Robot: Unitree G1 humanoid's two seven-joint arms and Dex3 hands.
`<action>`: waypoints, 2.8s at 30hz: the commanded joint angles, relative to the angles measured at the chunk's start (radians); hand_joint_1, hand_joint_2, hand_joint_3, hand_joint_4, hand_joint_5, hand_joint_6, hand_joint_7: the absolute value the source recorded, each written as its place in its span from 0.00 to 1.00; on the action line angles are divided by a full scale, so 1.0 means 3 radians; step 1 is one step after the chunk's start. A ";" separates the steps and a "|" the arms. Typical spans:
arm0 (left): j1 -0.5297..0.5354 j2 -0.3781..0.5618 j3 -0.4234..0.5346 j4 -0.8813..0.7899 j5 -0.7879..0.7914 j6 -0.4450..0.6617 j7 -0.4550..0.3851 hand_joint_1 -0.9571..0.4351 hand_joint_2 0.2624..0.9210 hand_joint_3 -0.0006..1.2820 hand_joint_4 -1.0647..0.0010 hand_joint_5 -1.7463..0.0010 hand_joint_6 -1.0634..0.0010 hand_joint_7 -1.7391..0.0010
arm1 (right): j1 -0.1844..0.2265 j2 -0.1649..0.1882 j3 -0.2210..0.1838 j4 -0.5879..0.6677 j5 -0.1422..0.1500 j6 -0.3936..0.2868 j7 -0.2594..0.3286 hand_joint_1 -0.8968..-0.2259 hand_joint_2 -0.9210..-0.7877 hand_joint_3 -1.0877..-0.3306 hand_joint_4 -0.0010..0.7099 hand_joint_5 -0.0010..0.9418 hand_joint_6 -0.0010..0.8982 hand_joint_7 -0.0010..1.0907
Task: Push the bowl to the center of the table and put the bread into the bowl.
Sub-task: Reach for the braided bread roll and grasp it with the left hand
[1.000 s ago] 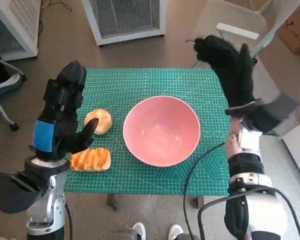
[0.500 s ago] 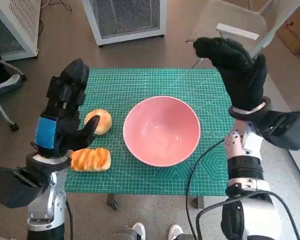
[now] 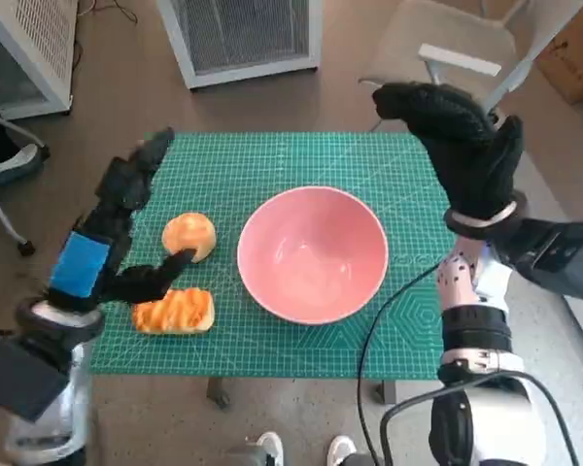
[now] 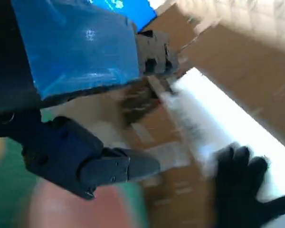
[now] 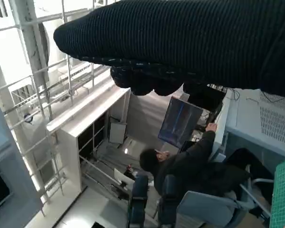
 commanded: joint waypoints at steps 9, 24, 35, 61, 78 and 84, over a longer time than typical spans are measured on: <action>0.0480 0.0586 0.0032 -0.0819 0.0851 0.0990 -0.0288 0.38 0.77 0.08 0.99 1.00 0.97 0.81 | 0.0086 0.0071 0.0111 -0.0035 -0.0103 0.0049 -0.0140 0.37 0.00 0.45 0.31 0.00 0.00 0.53; 0.0779 0.0530 -0.0115 -0.0915 0.1287 0.1263 -0.0298 0.40 0.82 0.00 0.94 0.99 0.81 0.93 | 0.0027 0.0103 0.0121 0.0066 -0.0084 0.0111 -0.0102 0.36 0.00 0.46 0.28 0.00 0.00 0.50; 0.0836 0.0520 -0.0337 -0.0764 0.1524 0.1234 -0.0302 0.41 0.81 0.00 0.91 1.00 0.77 0.96 | 0.0017 0.0122 0.0116 0.0082 -0.0075 0.0158 -0.0077 0.36 0.00 0.48 0.29 0.00 0.00 0.51; 0.0529 0.0493 -0.0944 0.0028 0.1834 0.1128 -0.0321 0.43 0.83 0.00 0.88 1.00 0.74 0.99 | 0.0013 0.0099 0.0089 0.0105 -0.0046 0.0163 -0.0015 0.35 0.00 0.49 0.29 0.00 0.00 0.52; 0.0300 0.0488 -0.1224 0.0541 0.2148 0.1056 -0.0325 0.47 0.83 0.00 0.86 1.00 0.71 0.99 | 0.0035 0.0084 0.0091 0.0057 -0.0059 0.0152 -0.0016 0.36 0.00 0.48 0.29 0.00 0.00 0.51; 0.0230 0.0463 -0.1289 0.0709 0.2254 0.1048 -0.0269 0.49 0.82 0.00 0.84 0.99 0.68 0.99 | 0.0049 0.0084 0.0098 0.0028 -0.0061 0.0156 -0.0024 0.36 0.00 0.48 0.28 0.00 0.00 0.50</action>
